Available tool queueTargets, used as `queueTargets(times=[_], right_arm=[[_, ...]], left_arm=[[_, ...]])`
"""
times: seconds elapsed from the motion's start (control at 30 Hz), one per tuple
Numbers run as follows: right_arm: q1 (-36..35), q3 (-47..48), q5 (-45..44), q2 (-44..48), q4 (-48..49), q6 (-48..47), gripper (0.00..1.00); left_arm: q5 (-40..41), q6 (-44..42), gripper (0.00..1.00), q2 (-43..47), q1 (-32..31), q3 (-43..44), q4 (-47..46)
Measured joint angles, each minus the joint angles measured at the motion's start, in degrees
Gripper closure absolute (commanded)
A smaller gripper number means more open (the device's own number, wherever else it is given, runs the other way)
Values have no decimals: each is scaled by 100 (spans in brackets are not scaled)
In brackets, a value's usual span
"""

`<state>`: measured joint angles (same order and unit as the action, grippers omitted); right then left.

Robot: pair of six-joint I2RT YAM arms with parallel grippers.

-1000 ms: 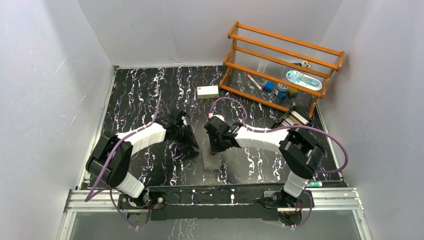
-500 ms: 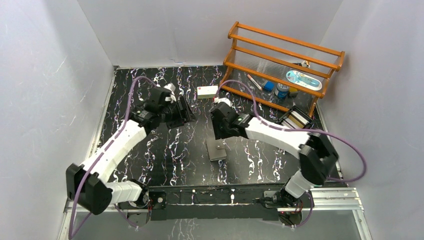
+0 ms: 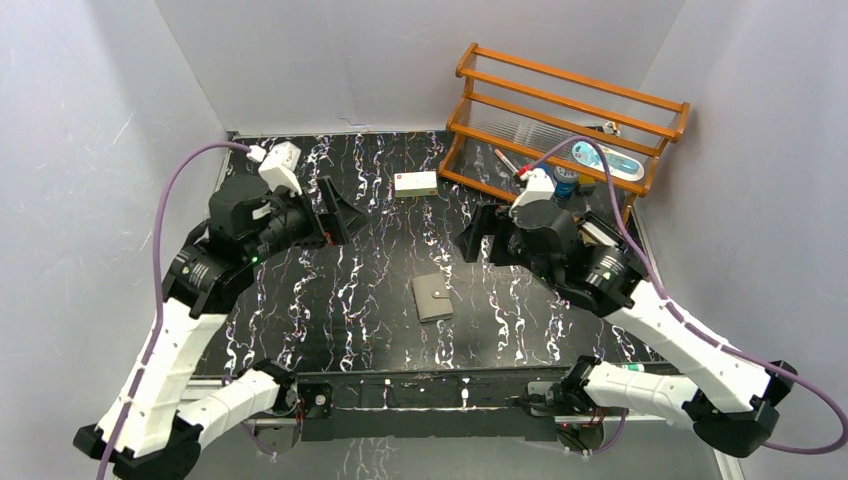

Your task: Put the credit cards into the card holder

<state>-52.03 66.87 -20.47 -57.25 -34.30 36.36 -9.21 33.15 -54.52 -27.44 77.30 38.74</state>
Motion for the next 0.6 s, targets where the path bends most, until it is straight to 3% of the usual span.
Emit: queueTargets(times=[0.33,0.6], right_arm=[[0,-210,-326,809,-374,361,2],[0,-271,-363,848,-411,549,2]], left_arm=[[-144,9,1,621,0,-487,83],[-74,2,1,669,0,-570,94]])
